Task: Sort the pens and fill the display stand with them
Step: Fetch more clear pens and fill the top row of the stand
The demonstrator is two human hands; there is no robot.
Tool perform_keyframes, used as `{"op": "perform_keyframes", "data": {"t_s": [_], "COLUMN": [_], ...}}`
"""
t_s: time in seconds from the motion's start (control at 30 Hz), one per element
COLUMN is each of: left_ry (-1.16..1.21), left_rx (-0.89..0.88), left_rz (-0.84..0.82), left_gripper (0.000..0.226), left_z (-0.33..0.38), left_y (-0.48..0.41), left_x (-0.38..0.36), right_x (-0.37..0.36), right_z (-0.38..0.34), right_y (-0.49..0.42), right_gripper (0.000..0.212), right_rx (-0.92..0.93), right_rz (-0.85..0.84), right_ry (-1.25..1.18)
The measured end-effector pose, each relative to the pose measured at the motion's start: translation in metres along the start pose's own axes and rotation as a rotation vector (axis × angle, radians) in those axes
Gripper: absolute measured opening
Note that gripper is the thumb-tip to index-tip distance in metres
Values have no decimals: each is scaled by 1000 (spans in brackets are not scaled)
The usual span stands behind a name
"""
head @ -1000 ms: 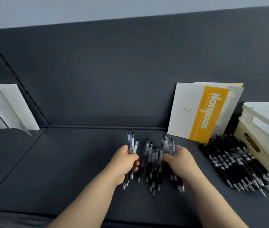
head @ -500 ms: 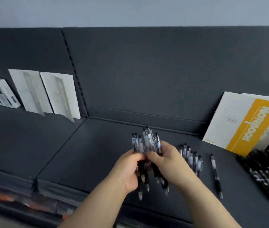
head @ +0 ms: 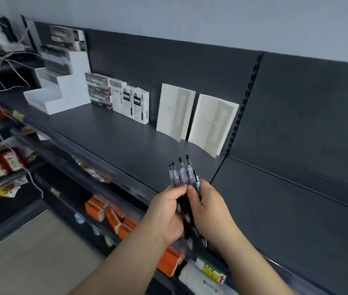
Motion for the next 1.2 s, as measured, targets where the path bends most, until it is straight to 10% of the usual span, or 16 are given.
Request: {"op": "perform_keyframes", "data": {"t_s": [0.2, 0.37, 0.63, 0.97, 1.2], "left_ry": [33, 40, 41, -50, 97], "left_rx": [-103, -201, -326, -519, -542], "left_rz": [31, 71, 257, 467, 497], "left_gripper": [24, 25, 24, 9, 19], "left_z": [95, 163, 259, 400, 466], "left_y": [20, 31, 17, -34, -58], "left_x": [58, 102, 166, 216, 260], "right_x": [-80, -138, -235, -328, -395], "right_z": [-85, -140, -207, -268, -306], "right_y": [-21, -40, -99, -239, -278], "right_gripper": [22, 69, 39, 27, 23], "right_rx": [148, 278, 448, 15, -10], "right_rz": [-43, -59, -294, -654, -835], "right_ry": [150, 305, 48, -803, -723]}}
Point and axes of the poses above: each hand's wrist, its own y-axis away from the middle knuckle, its own x-axis out of the back of the hand, z = x × y, the point moved 6 cm from there along -y, towards the middle knuckle, and after that the axes turned 10 degrees about y, right-handed, at the moved point
